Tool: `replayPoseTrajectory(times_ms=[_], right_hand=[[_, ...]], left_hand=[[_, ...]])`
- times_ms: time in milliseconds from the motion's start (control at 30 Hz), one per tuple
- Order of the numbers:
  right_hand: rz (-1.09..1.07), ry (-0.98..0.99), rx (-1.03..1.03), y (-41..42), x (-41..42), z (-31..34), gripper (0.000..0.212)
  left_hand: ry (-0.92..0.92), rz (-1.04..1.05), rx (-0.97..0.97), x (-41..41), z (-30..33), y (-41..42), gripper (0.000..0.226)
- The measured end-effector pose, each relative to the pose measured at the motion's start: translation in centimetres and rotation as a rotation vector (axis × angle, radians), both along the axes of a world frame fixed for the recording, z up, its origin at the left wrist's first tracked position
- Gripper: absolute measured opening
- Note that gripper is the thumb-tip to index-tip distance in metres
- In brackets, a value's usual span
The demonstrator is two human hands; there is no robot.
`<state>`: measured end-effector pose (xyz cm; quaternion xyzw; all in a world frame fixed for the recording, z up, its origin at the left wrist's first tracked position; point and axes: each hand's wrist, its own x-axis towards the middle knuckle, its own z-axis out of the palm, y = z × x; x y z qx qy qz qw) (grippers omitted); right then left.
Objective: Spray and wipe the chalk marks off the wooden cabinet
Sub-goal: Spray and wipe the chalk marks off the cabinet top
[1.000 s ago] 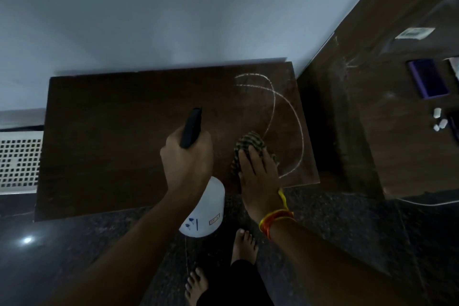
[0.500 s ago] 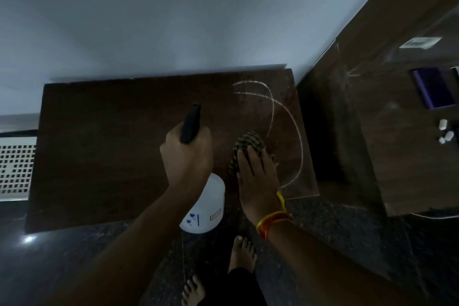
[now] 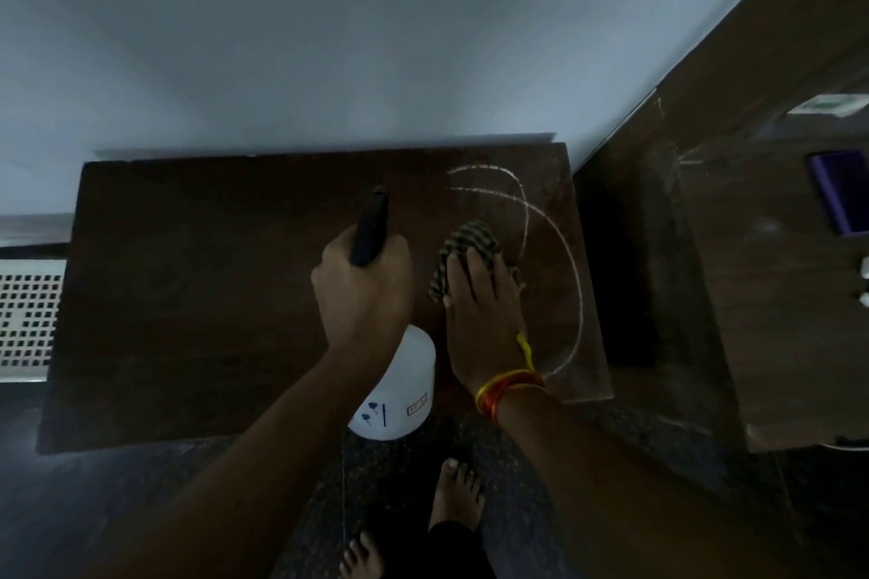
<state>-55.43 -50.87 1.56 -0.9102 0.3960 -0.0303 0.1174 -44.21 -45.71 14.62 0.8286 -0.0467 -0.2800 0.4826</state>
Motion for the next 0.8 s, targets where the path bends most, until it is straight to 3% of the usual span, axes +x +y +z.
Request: replayPoseTrajectory(times_ms=[267, 567, 800], right_hand=[[0.021, -0.069, -0.038, -6.6, 5.5, -1.1, 0.048], [0.029, -0.049, -0.014, -4.2, 3.8, -0.5, 0.049], [0.058, -0.100, -0.075, -10.1, 8.7, -1.6, 0.046]], left_hand=[[0.004, -0.026, -0.016, 0.9, -0.5, -0.8, 0.022], [0.027, 0.014, 0.005, 1.5, 0.0, -1.5, 0.023], [0.028, -0.012, 0.008, 1.9, -0.4, -1.4, 0.023]])
